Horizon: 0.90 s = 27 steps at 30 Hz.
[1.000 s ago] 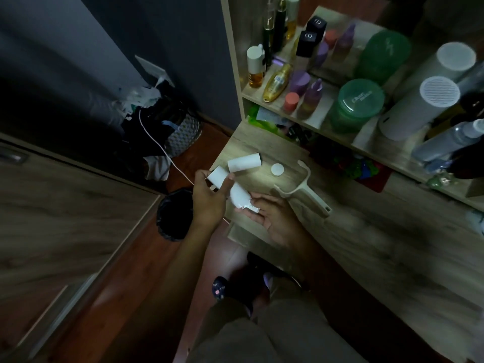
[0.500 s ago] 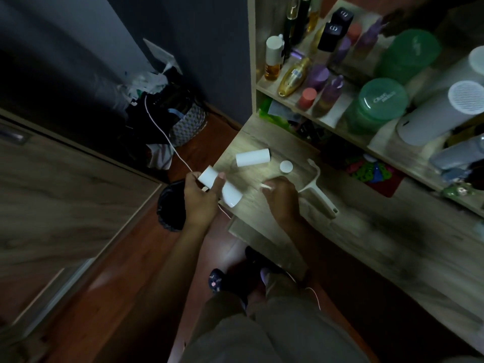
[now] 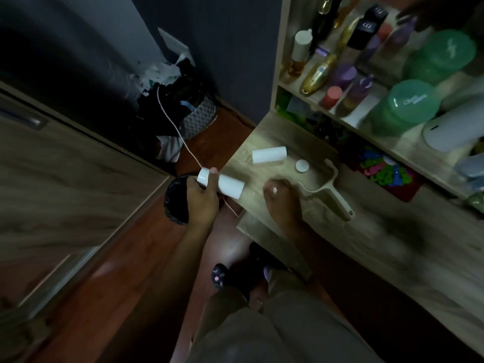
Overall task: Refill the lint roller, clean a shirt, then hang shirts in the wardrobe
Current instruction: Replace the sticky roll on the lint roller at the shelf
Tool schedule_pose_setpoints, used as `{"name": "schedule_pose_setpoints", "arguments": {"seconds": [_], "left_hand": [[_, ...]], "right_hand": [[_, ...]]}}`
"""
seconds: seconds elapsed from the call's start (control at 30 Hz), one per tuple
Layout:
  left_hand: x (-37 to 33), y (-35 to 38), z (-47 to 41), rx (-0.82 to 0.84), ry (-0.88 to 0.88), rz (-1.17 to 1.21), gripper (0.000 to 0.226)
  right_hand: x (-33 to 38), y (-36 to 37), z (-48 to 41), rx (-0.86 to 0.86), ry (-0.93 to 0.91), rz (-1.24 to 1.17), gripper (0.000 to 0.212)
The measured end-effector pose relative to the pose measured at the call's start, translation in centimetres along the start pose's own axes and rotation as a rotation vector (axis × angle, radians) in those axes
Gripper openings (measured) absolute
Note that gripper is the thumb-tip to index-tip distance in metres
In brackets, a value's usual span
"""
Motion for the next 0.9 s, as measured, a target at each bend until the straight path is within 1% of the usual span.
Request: {"name": "schedule_pose_setpoints", "arguments": {"seconds": [0.03,0.1,0.13,0.17,0.23,0.3,0.4,0.43,0.57,0.6,0.7,0.73,0.87,0.9], "left_hand": [[0.3,-0.6,-0.1,-0.012,0.002,-0.01,0.028],[1.1,-1.7,-0.5,-0.033,0.0,-0.019,0.031],[1.6,-2.5,-0.8,-0.051,-0.008,-0.016,0.033],[2.0,-3.2,-1.1,-0.069,-0.014,-0.015,0.034],[3.2,-4.8,-1.8,-0.1,-0.025,-0.003,0.034],[4.8,-6.9,-2.7,-0.136,-0.038,0.019,0.033],[7.5,-9.4,-3.8,-0.142,-0.069,0.061,0.036],[8.7,-10.3,-4.2,-0.13,-0.091,0.086,0.036],[14.1,-13.2,-6.1,-0.083,-0.175,0.267,0.022],[15.7,-13.9,-6.7,-0.078,-0.185,0.273,0.018],[21.3,-15.9,-8.7,-0.067,-0.182,0.177,0.008],[23.4,-16.4,-9.5,-0.055,-0.171,0.107,0.007],[34.3,-17.7,-12.6,-0.021,-0.106,-0.214,0.012],[35.7,-17.8,-13.1,-0.008,-0.084,-0.254,0.015]], "right_hand": [[1.5,-0.2,0.2,0.073,0.041,-0.168,0.02],[4.9,-0.3,0.8,0.3,0.205,-0.549,0.023],[6.7,0.1,1.2,0.42,0.278,-0.685,0.023],[8.3,0.5,1.8,0.52,0.329,-0.775,0.022],[10.5,2.2,2.8,0.634,0.359,-0.876,0.015],[12.1,4.6,3.8,0.672,0.329,-0.9,0.015],[13.2,8.2,4.9,0.718,0.335,-0.868,0.034],[13.4,9.7,5.2,0.74,0.355,-0.868,0.038],[13.5,16.1,5.4,0.749,0.451,-0.833,0.042],[13.3,17.8,5.2,0.742,0.47,-0.818,0.043],[12.4,22.9,4.6,0.736,0.491,-0.733,0.042],[11.9,24.6,4.4,0.739,0.503,-0.708,0.042],[8.6,32.3,3.8,0.782,0.524,-0.586,0.042],[7.8,33.9,3.6,0.795,0.516,-0.559,0.043]]}}
Point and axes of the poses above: each hand's wrist, its own z-axis away from the middle knuckle, its own y-axis out of the palm, x = y × z, the point moved 3 cm from there along -z, towards the middle knuckle, and after that the axes turned 6 degrees about y, right-handed, at the moved point
